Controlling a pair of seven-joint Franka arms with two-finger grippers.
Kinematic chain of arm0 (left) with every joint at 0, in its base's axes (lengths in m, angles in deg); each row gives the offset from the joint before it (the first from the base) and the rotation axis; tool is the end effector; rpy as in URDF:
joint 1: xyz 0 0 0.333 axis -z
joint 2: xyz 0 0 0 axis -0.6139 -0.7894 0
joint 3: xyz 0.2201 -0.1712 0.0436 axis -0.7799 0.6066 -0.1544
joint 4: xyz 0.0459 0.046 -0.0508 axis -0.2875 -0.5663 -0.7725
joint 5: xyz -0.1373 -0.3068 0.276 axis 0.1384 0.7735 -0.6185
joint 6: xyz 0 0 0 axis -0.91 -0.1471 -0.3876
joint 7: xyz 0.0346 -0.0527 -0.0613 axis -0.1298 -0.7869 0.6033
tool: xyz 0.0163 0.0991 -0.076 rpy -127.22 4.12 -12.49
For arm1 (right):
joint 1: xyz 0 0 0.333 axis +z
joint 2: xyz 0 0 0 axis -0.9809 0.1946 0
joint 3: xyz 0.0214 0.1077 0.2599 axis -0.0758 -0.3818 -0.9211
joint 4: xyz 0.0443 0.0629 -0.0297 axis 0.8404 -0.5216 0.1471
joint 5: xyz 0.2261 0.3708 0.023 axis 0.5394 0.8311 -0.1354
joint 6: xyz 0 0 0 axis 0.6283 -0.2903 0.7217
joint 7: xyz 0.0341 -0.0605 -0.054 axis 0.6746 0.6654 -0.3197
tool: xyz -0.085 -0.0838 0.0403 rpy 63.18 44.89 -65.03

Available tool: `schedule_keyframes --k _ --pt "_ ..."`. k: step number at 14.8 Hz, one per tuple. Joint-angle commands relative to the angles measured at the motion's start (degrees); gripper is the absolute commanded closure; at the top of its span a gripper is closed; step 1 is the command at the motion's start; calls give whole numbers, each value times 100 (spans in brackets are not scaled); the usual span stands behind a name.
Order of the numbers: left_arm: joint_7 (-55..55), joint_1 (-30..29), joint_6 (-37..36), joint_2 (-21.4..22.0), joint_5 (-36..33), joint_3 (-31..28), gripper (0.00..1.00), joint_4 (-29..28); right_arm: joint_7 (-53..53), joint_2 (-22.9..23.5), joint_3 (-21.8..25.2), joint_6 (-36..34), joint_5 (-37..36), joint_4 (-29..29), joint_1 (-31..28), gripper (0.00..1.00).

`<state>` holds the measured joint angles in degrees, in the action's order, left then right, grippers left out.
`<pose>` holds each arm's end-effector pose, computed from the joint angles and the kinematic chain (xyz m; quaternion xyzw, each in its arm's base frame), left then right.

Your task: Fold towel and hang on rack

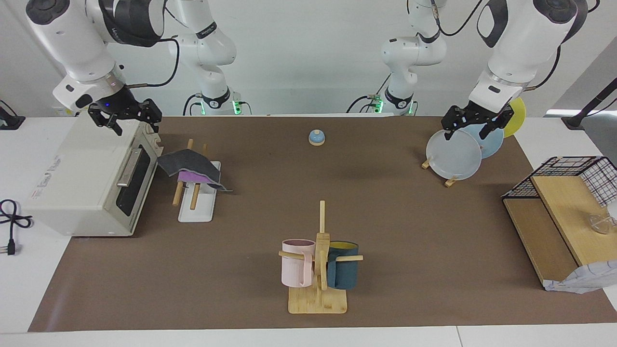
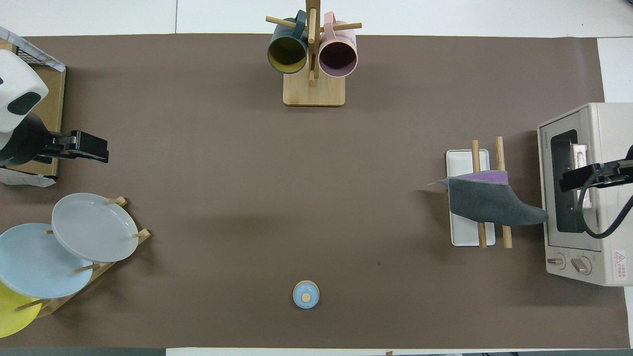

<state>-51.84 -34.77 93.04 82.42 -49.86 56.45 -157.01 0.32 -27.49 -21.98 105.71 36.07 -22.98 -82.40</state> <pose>0.5861 -0.0842 0.5503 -0.9993 0.0367 0.0096 0.0018 0.5662 -0.0430 0.5330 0.9980 0.0376 -0.0489 0.0136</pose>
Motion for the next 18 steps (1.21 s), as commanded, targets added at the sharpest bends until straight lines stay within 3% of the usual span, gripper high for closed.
schedule_keyframes --k 1,18 --pt "-39 -20 51 10 77 -45 0 67 -70 239 -14 -141 -128 358 -25 0" --pt "-4 -29 16 54 59 -36 0 5 -465 379 31 -282 -84 543 89 0"
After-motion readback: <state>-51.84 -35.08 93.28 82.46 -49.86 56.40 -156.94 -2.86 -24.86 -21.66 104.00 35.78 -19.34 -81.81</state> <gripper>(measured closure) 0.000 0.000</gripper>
